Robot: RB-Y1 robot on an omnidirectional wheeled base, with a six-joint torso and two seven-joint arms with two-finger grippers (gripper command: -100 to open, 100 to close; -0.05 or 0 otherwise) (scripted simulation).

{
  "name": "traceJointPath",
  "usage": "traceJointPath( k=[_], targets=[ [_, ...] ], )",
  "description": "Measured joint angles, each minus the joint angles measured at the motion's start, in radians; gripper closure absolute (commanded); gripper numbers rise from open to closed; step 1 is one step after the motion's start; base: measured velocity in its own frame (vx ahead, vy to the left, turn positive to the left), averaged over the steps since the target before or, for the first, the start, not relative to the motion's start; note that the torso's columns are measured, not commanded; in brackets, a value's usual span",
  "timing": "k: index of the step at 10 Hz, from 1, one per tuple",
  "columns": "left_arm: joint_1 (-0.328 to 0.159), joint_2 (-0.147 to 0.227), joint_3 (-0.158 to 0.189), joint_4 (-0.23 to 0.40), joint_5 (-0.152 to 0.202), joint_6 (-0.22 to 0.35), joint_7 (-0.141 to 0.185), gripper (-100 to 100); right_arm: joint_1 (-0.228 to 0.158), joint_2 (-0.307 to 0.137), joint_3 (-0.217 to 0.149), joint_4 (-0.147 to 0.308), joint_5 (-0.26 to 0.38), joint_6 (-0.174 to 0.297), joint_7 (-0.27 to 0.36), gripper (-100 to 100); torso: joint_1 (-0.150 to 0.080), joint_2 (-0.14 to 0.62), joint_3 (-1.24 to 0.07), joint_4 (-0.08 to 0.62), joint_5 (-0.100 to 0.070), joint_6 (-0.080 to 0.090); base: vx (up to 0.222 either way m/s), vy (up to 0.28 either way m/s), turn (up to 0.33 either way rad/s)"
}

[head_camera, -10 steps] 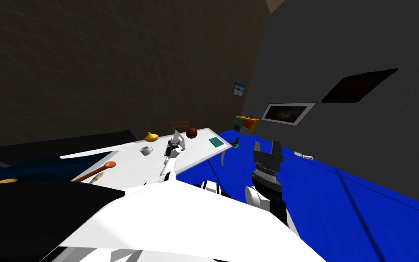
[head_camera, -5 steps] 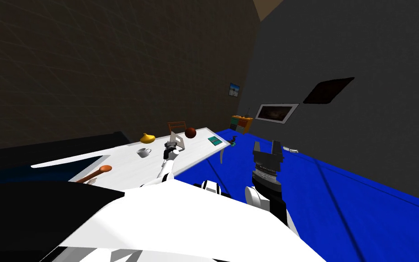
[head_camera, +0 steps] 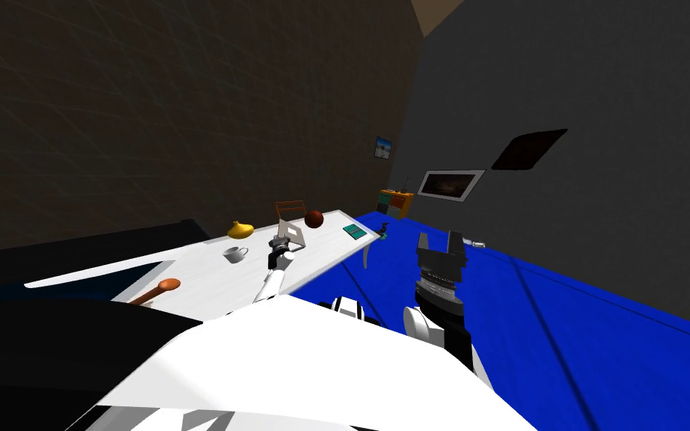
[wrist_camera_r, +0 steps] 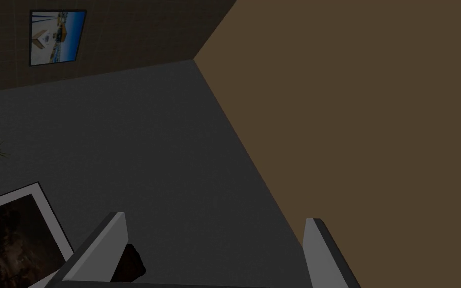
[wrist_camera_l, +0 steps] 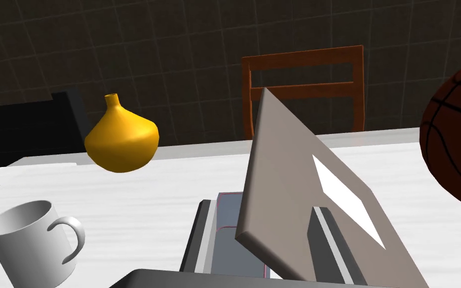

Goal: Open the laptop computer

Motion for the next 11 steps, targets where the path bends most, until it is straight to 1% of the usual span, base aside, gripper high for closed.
traceJointPath(
  k=[1, 2, 3, 4, 5, 6, 7, 8, 9, 10, 11],
  targets=[
    [0.010, 0.006, -0.018, 0.011, 0.017, -0.020, 0.017, 100, 0.000, 0.000, 0.000, 0.000, 0.000, 0.000, 0.000, 0, 0.001, -0.001, 0.000, 0.000, 0.001, 0.001, -0.002, 0.069, -0.087],
    [0.030, 0.004, -0.038, 0.003, 0.046, -0.040, 0.030, 100, 0.000, 0.000, 0.000, 0.000, 0.000, 0.000, 0.000, 0, 0.001, -0.002, -0.001, -0.001, 0.002, 0.002, -0.002, 0.099, -0.124],
    [0.061, -0.001, -0.061, -0.012, 0.077, -0.065, 0.047, 100, 0.000, 0.000, 0.000, 0.000, 0.000, 0.000, 0.000, 0, 0.003, -0.002, 0.000, -0.001, 0.004, 0.001, -0.018, 0.074, -0.041],
    [0.072, 0.003, -0.086, -0.001, 0.101, -0.091, 0.068, 100, 0.000, 0.000, 0.000, 0.000, 0.000, 0.000, 0.000, 0, 0.004, -0.002, 0.000, -0.002, 0.005, 0.001, -0.014, 0.082, -0.075],
    [0.092, -0.001, -0.110, -0.008, 0.130, -0.115, 0.083, 100, 0.000, 0.000, 0.000, 0.000, 0.000, 0.000, 0.000, 0, 0.003, -0.002, -0.001, -0.003, 0.006, 0.002, -0.007, 0.066, -0.044],
    [0.104, 0.002, -0.131, -0.002, 0.149, -0.136, 0.103, 100, 0.000, 0.000, 0.000, 0.000, 0.000, 0.000, 0.000, 0, 0.002, -0.004, -0.002, -0.004, 0.005, 0.002, -0.009, 0.060, -0.057],
    [0.117, 0.011, -0.160, 0.015, 0.175, -0.165, 0.131, 100, 0.000, 0.000, 0.000, 0.000, 0.000, 0.000, 0.000, 0, 0.002, -0.005, -0.002, -0.005, 0.006, 0.003, -0.010, 0.053, -0.034],
    [0.131, 0.000, -0.165, -0.003, 0.198, -0.172, 0.130, 100, 0.000, 0.000, 0.000, 0.000, 0.000, 0.000, 0.000, 0, 0.000, -0.005, -0.002, -0.004, 0.005, 0.003, -0.012, 0.063, -0.073],
    [0.149, -0.001, -0.180, -0.015, 0.232, -0.178, 0.131, 100, 0.000, 0.000, 0.000, 0.000, 0.000, 0.000, 0.000, 0, 0.001, -0.005, -0.002, -0.003, 0.004, 0.004, -0.007, 0.056, -0.053],
    [0.166, 0.003, -0.198, -0.013, 0.248, -0.194, 0.150, 100, 0.000, 0.000, 0.000, 0.000, 0.000, 0.000, 0.000, 0, 0.001, -0.005, -0.002, -0.004, 0.005, 0.003, -0.005, 0.069, -0.121],
    [0.198, -0.001, -0.213, -0.038, 0.283, -0.204, 0.162, 100, 0.000, 0.000, 0.000, 0.000, 0.000, 0.000, 0.000, 0, 0.001, -0.003, -0.001, -0.003, 0.005, 0.003, -0.016, 0.055, -0.022]
  ],
)
